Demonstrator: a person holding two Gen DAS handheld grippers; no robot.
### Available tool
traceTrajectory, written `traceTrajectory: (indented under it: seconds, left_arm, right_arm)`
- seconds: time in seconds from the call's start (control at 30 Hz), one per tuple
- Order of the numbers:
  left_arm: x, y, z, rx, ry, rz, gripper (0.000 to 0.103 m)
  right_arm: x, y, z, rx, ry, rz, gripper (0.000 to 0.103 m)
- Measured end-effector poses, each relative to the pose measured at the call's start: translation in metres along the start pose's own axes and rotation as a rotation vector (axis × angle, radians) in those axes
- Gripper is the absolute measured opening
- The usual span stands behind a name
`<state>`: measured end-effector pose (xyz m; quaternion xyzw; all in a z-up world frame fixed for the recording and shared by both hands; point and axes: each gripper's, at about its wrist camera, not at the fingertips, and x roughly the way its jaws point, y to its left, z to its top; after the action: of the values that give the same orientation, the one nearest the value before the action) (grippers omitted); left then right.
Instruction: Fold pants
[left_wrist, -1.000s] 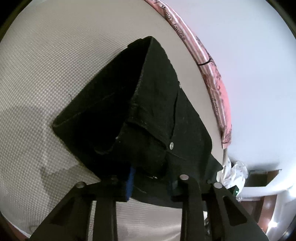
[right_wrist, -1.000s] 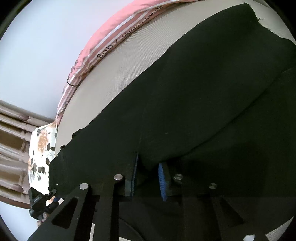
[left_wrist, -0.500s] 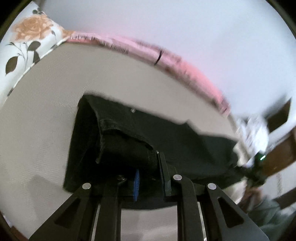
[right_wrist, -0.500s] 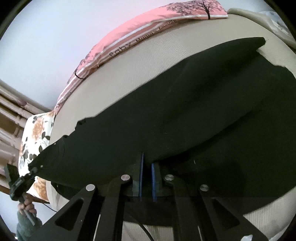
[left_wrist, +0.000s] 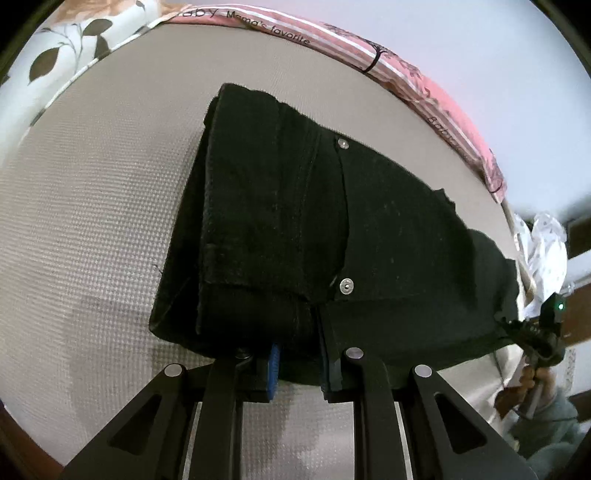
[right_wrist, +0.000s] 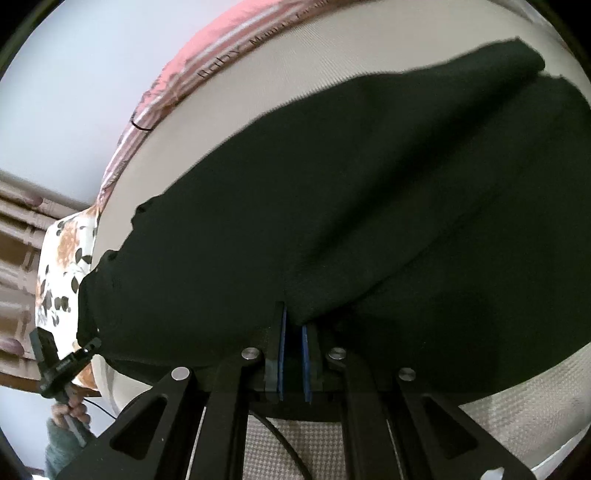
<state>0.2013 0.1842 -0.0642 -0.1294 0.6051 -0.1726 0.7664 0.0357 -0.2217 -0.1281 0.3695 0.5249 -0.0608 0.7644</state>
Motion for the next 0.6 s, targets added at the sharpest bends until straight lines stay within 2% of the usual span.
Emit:
traceTrajectory:
  seconds: [0.07, 0.17, 0.23, 0.3, 0.37, 0.4, 0.53, 0.6]
  left_arm:
    - [-0.002, -0.005, -0.003, 0.021, -0.019, 0.021, 0.02]
    - [-0.007, -0.017, -0.007, 0.053, -0.037, 0.069, 0.021]
    - [-0.011, -0.025, -0.01, 0.066, -0.034, 0.103, 0.024]
    - [-0.016, -0.029, -0.016, 0.069, -0.018, 0.129, 0.04]
    - [-0.022, -0.034, -0.021, 0.095, -0.016, 0.164, 0.054]
    - [-0.026, -0.037, -0.025, 0.113, -0.018, 0.186, 0.056]
    - [-0.047, -0.056, -0.042, 0.191, -0.061, 0.277, 0.056]
    - [-0.058, -0.073, -0.051, 0.24, -0.122, 0.307, 0.056]
  right_arm:
    - [-0.001, 0.0, 0.0, -0.005, -0.003, 0.005, 0.007]
    - [-0.001, 0.004, 0.004, -0.033, 0.018, 0.013, 0.016]
    - [-0.004, 0.004, 0.005, -0.032, 0.03, 0.036, 0.031]
    - [-0.012, -0.001, 0.005, -0.017, 0.019, 0.051, 0.04]
    - [-0.021, -0.011, 0.004, -0.011, 0.013, 0.06, 0.04]
    - [-0.026, -0.017, 0.004, -0.004, 0.013, 0.071, 0.04]
    - [-0.054, -0.054, 0.011, 0.059, -0.054, 0.053, 0.04]
    - [-0.067, -0.077, 0.021, 0.107, -0.102, 0.035, 0.04]
